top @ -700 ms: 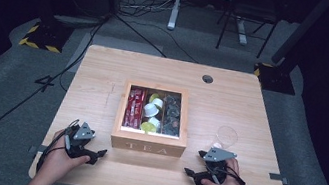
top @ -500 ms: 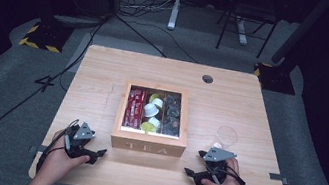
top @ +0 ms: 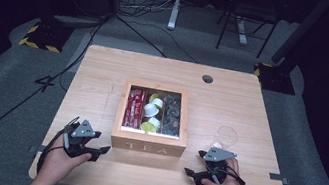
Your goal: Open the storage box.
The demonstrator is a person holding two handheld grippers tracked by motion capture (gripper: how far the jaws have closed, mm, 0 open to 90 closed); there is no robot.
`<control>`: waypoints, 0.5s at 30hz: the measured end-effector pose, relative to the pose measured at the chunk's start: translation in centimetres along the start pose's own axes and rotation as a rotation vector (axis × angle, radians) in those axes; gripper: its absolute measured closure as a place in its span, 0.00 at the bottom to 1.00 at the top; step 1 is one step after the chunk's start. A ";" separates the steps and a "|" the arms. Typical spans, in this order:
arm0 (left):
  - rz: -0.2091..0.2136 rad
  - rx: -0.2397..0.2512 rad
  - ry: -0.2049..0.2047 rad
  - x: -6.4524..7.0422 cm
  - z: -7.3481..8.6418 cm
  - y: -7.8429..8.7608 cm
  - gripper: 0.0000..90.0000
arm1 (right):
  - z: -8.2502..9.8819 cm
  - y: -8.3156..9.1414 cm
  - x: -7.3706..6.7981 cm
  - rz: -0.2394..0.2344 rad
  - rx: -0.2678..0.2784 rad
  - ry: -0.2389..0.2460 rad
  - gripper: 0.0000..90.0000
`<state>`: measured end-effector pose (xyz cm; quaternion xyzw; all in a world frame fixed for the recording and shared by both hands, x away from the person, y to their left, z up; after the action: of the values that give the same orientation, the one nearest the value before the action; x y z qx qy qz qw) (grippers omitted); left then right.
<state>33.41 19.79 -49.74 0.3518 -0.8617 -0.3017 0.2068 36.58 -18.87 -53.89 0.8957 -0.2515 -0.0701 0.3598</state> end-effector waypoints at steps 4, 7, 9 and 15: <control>0.023 0.036 -0.003 0.5 -0.6 0.5 0.58 | 0.0 0.0 0.0 0.002 0.000 -0.001 0.16; 0.027 0.053 -0.025 0.7 -1.1 0.6 0.70 | 0.0 0.0 0.0 0.002 0.000 -0.003 0.16; 0.031 0.051 -0.025 0.7 -1.2 0.5 0.74 | 0.0 0.0 0.0 0.001 0.001 -0.003 0.16; 0.030 0.057 -0.020 0.5 -1.5 0.2 0.87 | 0.0 0.0 0.0 0.001 0.001 -0.003 0.16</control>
<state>33.88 18.98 -48.48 0.3415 -0.8771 -0.2777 0.1924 36.60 -18.82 -53.89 0.8957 -0.2525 -0.0710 0.3590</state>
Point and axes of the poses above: each handheld gripper's, and its own axes: y roughly backward along the jaws, z roughly out of its underside, x roughly to its right, the point moved 5 cm from there along -y, roughly forward along the jaws, and after that the axes turned 4 degrees about y, right-handed, at the moved point
